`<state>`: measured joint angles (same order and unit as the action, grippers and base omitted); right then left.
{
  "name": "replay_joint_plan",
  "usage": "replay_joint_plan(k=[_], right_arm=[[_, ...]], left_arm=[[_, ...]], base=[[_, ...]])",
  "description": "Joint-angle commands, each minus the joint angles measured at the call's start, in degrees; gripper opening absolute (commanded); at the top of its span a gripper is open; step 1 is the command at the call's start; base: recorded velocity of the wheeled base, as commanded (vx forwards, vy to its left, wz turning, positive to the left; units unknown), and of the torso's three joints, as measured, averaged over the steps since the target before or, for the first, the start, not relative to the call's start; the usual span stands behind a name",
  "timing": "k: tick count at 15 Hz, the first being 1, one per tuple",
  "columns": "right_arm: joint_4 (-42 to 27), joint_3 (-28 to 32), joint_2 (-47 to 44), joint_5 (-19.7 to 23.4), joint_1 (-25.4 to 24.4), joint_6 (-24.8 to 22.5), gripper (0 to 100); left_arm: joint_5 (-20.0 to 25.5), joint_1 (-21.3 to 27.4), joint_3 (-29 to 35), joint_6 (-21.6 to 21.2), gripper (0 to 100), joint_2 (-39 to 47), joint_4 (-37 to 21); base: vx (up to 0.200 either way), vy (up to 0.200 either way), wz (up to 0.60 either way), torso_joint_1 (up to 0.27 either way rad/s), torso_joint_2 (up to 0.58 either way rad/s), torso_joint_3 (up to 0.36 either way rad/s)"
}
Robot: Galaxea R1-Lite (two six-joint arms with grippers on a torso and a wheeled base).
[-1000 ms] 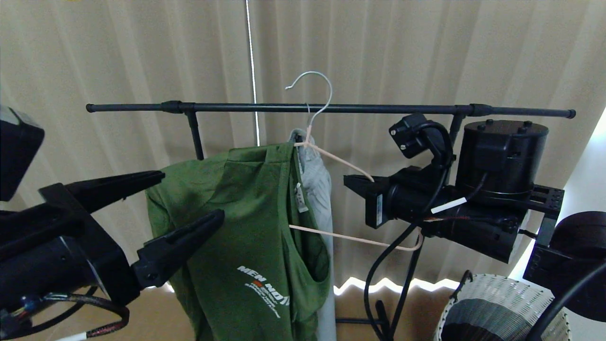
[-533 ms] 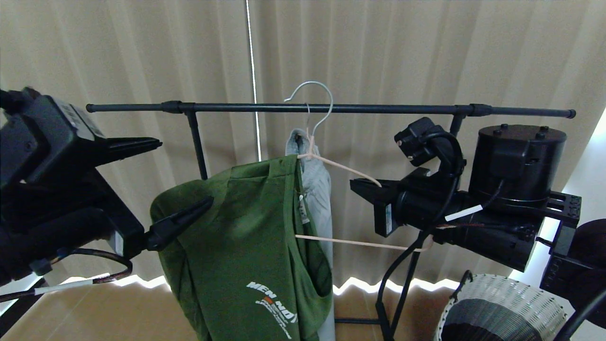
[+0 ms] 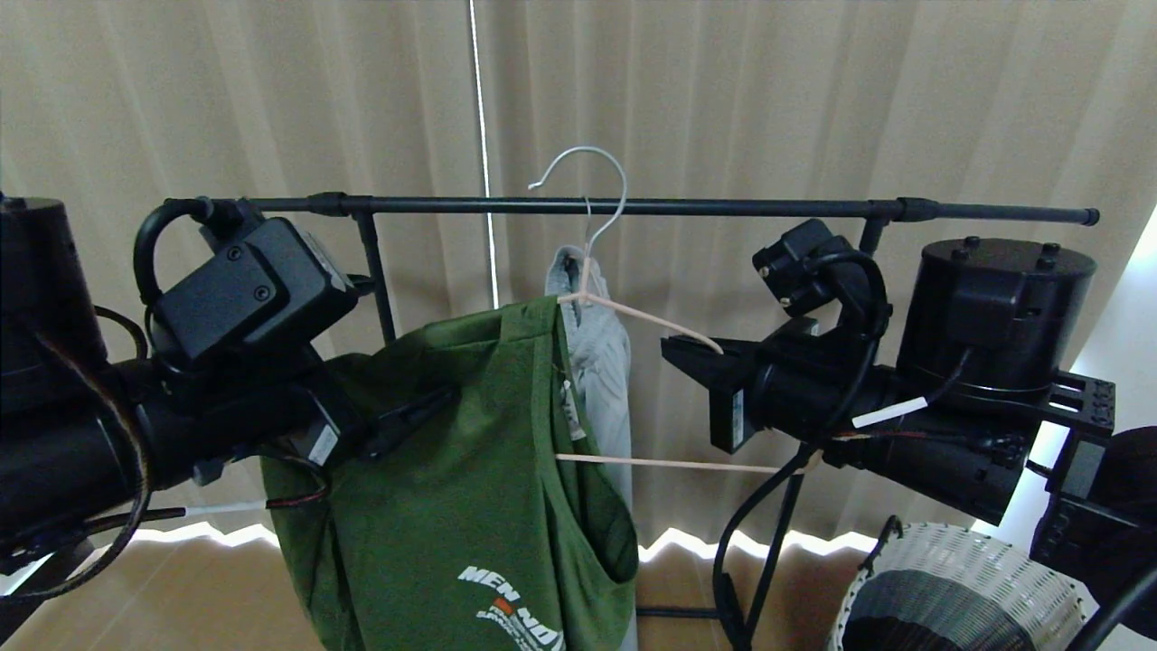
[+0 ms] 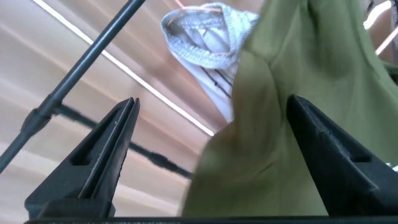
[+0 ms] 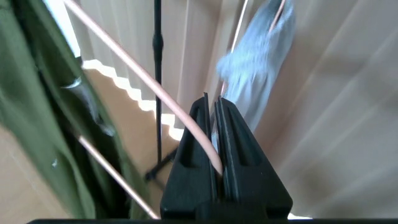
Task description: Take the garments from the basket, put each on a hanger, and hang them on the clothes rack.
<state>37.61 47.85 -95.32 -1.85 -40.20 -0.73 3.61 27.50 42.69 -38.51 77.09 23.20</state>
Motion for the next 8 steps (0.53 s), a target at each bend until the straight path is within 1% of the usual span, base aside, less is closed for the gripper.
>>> replay_joint_plan(k=[1,3,8], right_arm=[[0.45,-0.83,-0.22,0.01,-0.58,-0.67,0],[0.45,-1.53,0.13,0.01,-1.98,-0.85,0],[1.68,-1.97,0.22,0.01,-3.65,-0.85,0]], left_arm=[[0.0,0.01,1.43,0.1,100,2.01,0.0],[-0.09,-0.08,2.31,0.01,100,2.1,0.09],[-0.09,-0.26,1.96,-0.07,100,2.18,1.32]], base=[[0.0,0.0,0.0,0.0,0.0,0.0],[0.0,0.0,0.0,0.0,0.0,0.0],[0.0,0.0,0.0,0.0,0.0,0.0]])
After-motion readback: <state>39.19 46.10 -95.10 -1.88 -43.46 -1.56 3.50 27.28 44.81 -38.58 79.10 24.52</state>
